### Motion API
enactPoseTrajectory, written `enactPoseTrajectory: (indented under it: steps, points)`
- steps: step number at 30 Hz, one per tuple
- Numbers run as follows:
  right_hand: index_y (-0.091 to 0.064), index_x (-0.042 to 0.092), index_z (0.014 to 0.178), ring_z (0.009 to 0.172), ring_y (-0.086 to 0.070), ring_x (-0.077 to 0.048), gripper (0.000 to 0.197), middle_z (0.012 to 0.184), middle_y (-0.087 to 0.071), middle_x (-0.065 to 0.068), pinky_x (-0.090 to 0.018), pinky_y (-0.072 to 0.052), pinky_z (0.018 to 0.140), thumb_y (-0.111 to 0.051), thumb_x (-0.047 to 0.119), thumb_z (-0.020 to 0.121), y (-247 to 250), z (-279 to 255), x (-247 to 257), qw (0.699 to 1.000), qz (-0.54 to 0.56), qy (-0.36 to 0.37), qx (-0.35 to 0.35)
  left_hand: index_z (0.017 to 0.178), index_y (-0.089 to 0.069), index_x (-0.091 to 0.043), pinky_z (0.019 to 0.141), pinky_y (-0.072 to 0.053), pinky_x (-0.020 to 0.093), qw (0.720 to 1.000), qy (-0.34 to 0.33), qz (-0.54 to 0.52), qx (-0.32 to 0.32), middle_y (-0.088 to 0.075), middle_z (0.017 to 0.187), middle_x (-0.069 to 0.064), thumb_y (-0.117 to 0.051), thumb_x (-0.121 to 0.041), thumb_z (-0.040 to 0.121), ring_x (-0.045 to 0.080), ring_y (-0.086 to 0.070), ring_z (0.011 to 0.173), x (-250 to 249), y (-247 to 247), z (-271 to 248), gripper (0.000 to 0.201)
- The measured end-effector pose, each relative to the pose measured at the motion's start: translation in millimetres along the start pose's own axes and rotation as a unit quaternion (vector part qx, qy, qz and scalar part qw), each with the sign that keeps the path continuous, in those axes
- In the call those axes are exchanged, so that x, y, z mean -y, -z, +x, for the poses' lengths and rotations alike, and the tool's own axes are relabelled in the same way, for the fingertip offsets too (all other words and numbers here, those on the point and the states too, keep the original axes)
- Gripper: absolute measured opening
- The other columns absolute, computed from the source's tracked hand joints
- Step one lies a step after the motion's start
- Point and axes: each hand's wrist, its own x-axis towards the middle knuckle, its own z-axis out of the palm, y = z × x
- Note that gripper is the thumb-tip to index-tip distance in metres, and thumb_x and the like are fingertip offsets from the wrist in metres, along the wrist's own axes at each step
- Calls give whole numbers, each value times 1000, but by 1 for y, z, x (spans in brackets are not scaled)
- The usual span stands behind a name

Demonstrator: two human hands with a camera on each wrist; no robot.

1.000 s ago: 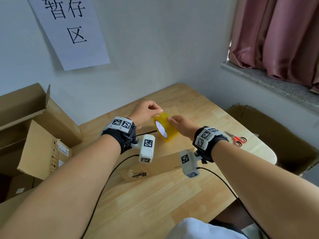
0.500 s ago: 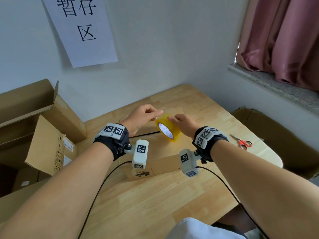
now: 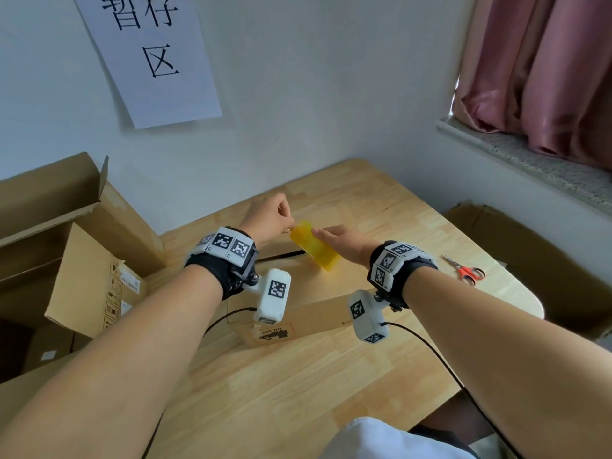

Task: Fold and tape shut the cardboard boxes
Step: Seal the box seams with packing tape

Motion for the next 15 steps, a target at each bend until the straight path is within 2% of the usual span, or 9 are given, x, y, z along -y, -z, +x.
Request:
enactPoseTrajectory:
  steps: [1,2,3,4,5,6,9,13,15]
  points:
    - [-62,13,117,102,-57,-25,55,111,-63,-8,-36,-44,91,-34,56,95,-1,0,1,1000,-11,9,-4,77,-52,-12,81,-57,35,1000,-11,12,-1,-70,89,11,-61,-3,84,19,-70,81,-1,2,0,14]
    - [-64,10,101,87,-56,-25,53,93,-61,-8,-33,-43,79,-34,54,96,-1,0,0,1000,-19,22,-9,79,-52,-11,77,-57,27,1000,-19,17,-2,-70,91,11,-59,-3,86,14,-69,77,-2,4,-1,13]
    - [-58,10,81,71,-49,-22,51,76,-53,-6,-30,-38,66,-35,52,97,-1,-1,0,999,-24,29,-15,81,-51,-9,69,-53,15,999,-28,25,-5,-70,92,10,-58,-3,88,8,-67,73,-2,4,-2,11]
    - [-46,13,67,61,-39,-18,49,65,-41,-3,-28,-30,57,-36,50,97,-1,-2,0,999,-27,33,-22,84,-52,-8,61,-47,7,999,-37,36,-11,-70,91,9,-58,-3,88,2,-63,69,-3,5,-5,9]
    - [-37,15,61,56,-32,-16,50,61,-33,0,-27,-25,53,-37,49,98,-1,-2,1,998,-31,37,-27,85,-53,-7,57,-43,5,997,-49,48,-18,-69,90,8,-58,-4,88,-1,-60,68,-4,4,-7,7]
    - [-32,16,59,54,-28,-15,51,60,-29,1,-27,-22,52,-39,48,98,-1,-2,1,998,-37,42,-33,86,-54,-6,59,-44,9,996,-65,58,-23,-69,90,7,-60,-6,88,2,-60,69,-5,4,-8,6]
    - [-30,15,57,53,-28,-15,52,58,-29,0,-28,-23,52,-41,47,97,-4,0,2,995,-61,58,-49,85,-57,-7,74,-50,31,993,-102,55,-23,-69,85,5,-64,-9,84,18,-64,80,-16,6,-14,8]
    - [-31,13,57,53,-28,-15,53,57,-30,0,-27,-25,52,-43,48,95,-7,4,9,994,-71,63,-53,82,-57,-9,77,-54,37,990,-140,33,3,-70,83,2,-65,-7,80,18,-66,77,-36,16,-18,8]
    - [-30,13,57,53,-28,-15,53,58,-30,0,-27,-24,52,-43,49,95,-6,5,13,994,-75,61,-52,80,-56,-10,79,-55,40,991,-129,12,11,-71,84,4,-65,-8,79,18,-68,76,-34,22,-15,9]
